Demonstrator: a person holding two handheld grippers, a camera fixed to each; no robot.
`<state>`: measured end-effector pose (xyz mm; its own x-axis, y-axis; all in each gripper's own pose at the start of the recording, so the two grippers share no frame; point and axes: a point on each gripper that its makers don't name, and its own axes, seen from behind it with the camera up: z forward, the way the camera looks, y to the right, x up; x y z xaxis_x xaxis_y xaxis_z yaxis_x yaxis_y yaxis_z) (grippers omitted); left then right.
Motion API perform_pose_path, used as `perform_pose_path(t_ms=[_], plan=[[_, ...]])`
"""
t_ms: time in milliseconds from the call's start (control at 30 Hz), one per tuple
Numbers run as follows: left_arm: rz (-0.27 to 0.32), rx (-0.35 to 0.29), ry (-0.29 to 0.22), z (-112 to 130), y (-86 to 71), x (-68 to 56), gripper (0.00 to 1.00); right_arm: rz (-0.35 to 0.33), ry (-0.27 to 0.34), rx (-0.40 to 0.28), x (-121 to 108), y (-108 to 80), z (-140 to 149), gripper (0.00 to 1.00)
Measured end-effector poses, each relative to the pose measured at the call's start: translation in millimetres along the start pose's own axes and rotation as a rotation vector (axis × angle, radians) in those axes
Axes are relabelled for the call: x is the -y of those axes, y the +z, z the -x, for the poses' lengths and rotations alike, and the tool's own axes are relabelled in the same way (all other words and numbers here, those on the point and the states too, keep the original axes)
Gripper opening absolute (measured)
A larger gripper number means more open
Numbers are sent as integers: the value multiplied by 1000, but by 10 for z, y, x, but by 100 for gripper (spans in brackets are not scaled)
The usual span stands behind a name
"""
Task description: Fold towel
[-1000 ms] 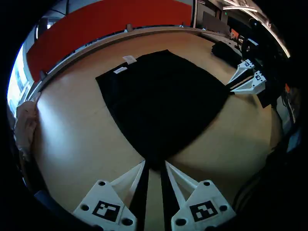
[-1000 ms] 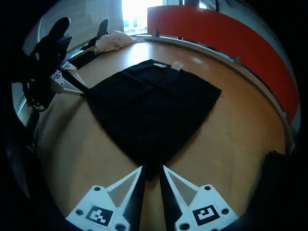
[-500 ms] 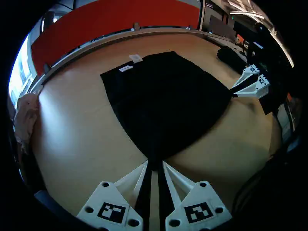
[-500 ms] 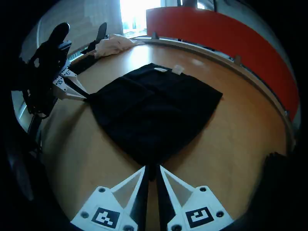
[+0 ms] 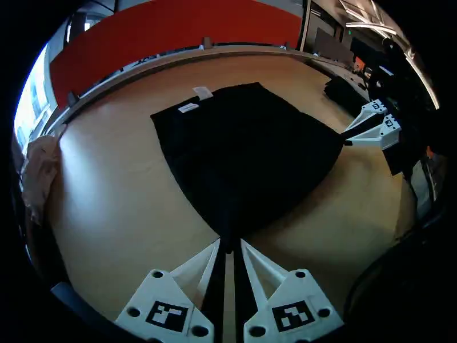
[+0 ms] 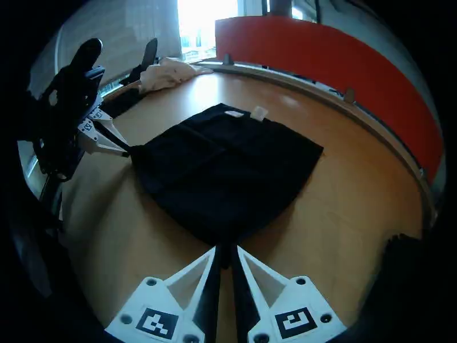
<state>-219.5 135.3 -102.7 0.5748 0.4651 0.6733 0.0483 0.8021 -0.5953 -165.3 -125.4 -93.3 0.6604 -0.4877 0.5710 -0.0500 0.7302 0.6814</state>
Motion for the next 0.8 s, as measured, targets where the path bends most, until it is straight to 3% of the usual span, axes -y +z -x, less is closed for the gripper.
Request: perform_pose_path(t_ms=[400, 800], plan=[[-26, -32, -18, -251, -288, 41, 9, 16, -8, -64, 5, -243, -351, 12], [-31, -38, -18, -476, -654, 3, 9, 21, -17, -115, 55, -590, -664, 12]])
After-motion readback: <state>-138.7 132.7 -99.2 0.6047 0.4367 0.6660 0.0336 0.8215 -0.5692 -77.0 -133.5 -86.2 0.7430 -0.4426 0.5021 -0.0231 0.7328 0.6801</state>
